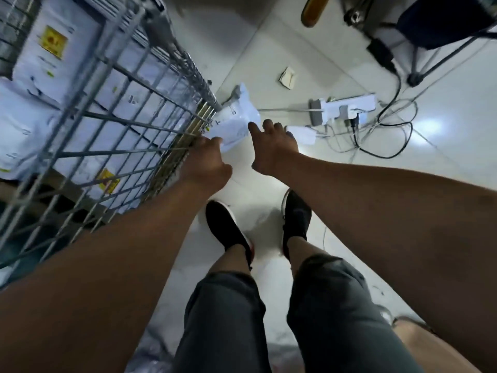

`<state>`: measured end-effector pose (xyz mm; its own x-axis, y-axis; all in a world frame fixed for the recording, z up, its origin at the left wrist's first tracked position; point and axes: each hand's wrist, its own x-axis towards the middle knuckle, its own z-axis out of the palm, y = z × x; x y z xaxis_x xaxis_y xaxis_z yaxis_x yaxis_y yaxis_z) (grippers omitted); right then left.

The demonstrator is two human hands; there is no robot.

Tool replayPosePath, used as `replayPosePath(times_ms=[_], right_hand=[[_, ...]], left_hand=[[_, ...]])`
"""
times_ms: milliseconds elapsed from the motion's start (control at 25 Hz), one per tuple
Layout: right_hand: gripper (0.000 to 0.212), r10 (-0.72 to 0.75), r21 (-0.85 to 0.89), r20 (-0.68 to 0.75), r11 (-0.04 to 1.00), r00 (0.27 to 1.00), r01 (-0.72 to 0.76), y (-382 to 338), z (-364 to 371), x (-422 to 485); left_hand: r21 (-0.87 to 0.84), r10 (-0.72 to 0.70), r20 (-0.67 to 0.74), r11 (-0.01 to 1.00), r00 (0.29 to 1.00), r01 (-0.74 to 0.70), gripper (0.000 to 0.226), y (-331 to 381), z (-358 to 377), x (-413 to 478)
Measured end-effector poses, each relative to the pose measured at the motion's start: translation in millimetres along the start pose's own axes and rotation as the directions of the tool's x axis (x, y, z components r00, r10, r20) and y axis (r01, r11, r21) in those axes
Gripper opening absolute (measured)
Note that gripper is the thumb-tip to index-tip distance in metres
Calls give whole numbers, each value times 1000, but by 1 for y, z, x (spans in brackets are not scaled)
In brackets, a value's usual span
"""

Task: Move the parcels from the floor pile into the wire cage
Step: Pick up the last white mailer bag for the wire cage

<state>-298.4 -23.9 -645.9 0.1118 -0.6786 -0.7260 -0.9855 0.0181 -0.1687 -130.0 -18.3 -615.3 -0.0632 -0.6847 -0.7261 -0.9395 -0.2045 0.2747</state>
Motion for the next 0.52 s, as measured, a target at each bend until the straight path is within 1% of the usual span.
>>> replayPosePath(times_ms=[120, 240, 320, 440, 520], right_hand=[[99, -100, -134, -32, 986, 994, 95, 12, 21, 72], [124, -156, -230, -19, 962, 988, 147, 17, 39, 144], [134, -202, -268, -10, 944, 979, 192, 14, 62, 189], [137, -258, -350, -15, 906, 966, 236, -4, 96, 240], [129, -234, -415, -49, 889, 971, 194, -13, 118, 261]], left_hand=[[-30, -56, 30, 998, 998, 57, 70, -24, 48, 46], [-9, -51, 20, 999, 999, 51, 71, -46, 92, 87], [-17, -42, 18, 999, 999, 42, 69, -60, 119, 112], [1, -7, -10, 1000, 1000, 7, 68, -79, 145, 139], [16, 22, -9, 1000, 1000, -22, 69, -90, 157, 153]])
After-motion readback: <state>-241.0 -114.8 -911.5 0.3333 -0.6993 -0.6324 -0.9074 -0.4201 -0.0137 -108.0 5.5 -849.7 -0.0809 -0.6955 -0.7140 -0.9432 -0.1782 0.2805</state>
